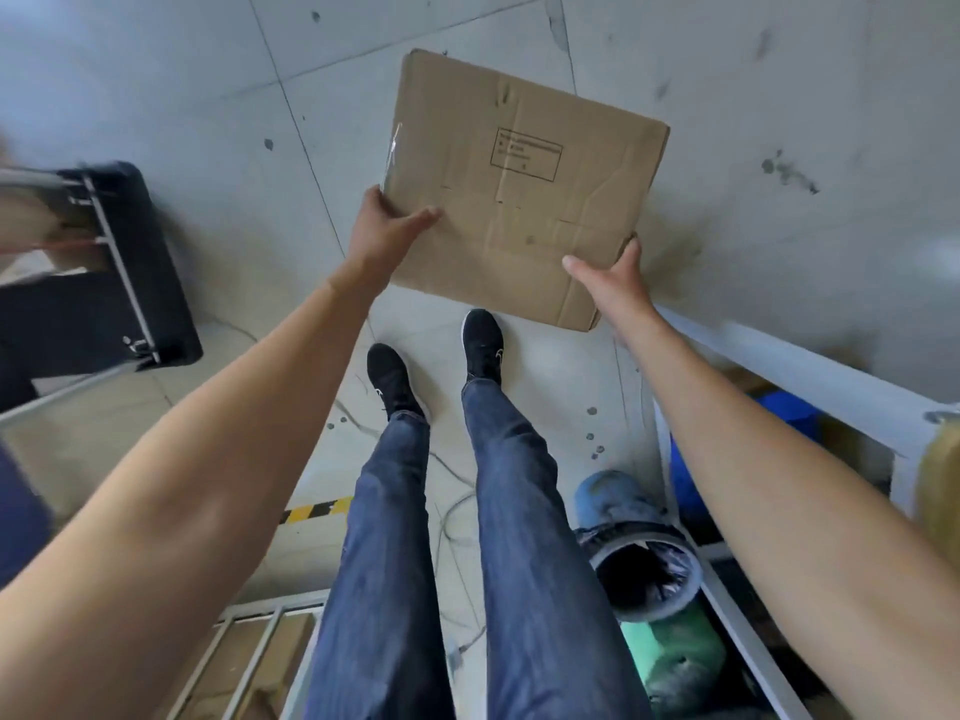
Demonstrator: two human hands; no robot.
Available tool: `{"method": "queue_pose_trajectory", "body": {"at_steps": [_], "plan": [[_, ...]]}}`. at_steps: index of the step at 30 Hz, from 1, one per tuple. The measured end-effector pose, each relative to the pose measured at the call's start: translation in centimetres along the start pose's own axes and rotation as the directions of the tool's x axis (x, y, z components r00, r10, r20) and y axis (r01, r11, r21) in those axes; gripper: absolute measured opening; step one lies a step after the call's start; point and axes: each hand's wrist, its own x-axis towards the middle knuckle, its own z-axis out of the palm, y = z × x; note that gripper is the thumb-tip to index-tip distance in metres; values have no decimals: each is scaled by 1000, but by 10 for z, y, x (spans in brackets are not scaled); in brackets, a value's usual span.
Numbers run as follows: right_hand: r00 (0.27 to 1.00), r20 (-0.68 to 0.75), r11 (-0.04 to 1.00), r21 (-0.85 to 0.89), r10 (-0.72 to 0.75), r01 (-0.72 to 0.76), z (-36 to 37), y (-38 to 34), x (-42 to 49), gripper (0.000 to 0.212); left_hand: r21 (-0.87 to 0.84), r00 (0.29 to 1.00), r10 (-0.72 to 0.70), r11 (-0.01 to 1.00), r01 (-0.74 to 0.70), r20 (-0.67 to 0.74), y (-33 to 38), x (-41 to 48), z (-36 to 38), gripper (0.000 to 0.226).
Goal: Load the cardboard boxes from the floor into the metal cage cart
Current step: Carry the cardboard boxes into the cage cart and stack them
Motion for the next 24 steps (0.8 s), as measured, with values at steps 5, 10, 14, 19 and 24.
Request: {"method": "queue_pose_trajectory", "body": {"at_steps": [5,10,14,19,24], "plan": [[992,-28,992,22,-120,121,7,-24,-38,106,-134,987,-12,991,-10,-163,3,-60,-31,60],[952,60,950,-69,-301,305,26,-81,-121,102,-317,947,-47,947,-59,-318,0,-162,-104,51],[880,156,869,-152,-449,471,56,-123,-204,98,-446,917,-146,894,-39,-371,-13,-246,-169,53],[741,395,722,-230,-543,652,101,-138,-315,98,-595,836,-304,803,-33,-457,-77,-367,-224,61],[609,630,583,-289,-481,759,159,-101,-428,96,-712,692,-500,702,-28,-521,-179,-496,-240,72]]}}
